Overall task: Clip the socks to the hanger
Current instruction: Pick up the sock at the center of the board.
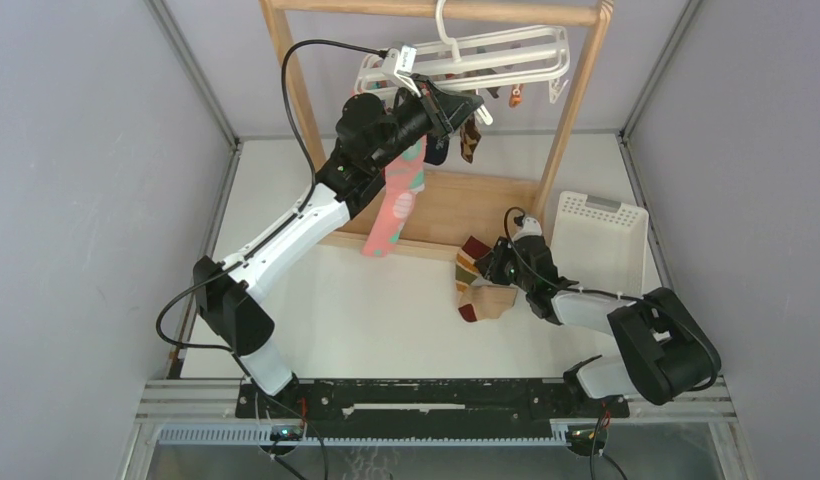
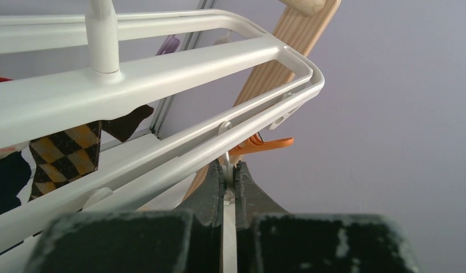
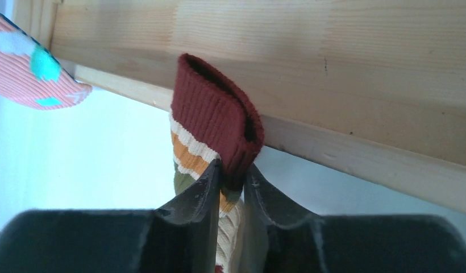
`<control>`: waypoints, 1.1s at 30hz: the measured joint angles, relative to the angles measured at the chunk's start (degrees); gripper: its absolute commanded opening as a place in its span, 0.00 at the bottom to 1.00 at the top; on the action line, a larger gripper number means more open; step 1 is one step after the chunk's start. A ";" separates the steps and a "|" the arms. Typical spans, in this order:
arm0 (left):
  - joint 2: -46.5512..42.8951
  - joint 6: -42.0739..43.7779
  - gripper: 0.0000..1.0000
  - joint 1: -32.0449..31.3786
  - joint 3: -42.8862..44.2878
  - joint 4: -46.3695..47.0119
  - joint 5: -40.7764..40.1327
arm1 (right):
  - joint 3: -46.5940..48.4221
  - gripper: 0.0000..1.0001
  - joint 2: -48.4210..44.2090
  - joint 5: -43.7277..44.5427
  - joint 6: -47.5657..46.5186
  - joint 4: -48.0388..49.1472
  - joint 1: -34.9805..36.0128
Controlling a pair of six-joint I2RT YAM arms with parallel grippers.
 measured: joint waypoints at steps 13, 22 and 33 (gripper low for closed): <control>0.00 0.15 0.00 -0.02 0.00 -0.02 -0.02 | -0.15 0.00 -3.54 -3.13 -1.42 -1.25 0.63; 0.00 -0.02 0.00 -0.02 0.00 0.24 0.24 | -0.15 0.52 -7.52 -4.83 -4.68 -2.12 0.61; -0.28 0.00 0.00 -0.07 0.00 0.39 0.96 | -0.15 0.54 0.07 -7.74 -4.66 1.46 0.42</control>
